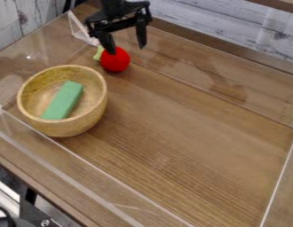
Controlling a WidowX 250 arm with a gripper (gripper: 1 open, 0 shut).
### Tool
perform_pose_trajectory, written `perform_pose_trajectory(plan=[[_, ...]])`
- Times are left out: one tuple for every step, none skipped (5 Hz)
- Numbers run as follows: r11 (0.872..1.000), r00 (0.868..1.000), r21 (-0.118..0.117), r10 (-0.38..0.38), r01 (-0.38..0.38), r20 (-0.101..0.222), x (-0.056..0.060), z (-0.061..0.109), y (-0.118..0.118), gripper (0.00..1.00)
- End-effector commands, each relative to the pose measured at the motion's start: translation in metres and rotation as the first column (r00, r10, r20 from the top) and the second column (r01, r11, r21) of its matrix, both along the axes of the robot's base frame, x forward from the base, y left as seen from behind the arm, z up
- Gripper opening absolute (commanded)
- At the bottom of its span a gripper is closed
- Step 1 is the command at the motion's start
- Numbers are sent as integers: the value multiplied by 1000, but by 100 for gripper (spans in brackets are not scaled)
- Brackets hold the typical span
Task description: Move the red fruit to the right side of the table
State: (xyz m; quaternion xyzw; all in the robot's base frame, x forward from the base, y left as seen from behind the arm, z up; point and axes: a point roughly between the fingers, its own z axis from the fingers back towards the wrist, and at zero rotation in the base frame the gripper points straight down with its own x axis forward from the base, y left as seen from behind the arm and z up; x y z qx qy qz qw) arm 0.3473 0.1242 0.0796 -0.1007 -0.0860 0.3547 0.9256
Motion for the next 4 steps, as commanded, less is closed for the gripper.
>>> perform_pose_trajectory(plan=[[997, 995, 31, 75, -77, 60, 10, 13, 16, 100], [989, 988, 32, 141, -143, 59, 14, 9, 23, 100], [983, 982, 33, 179, -181, 57, 16, 6, 28, 100], [977, 977, 31, 208, -210, 53, 17, 5, 30, 100]])
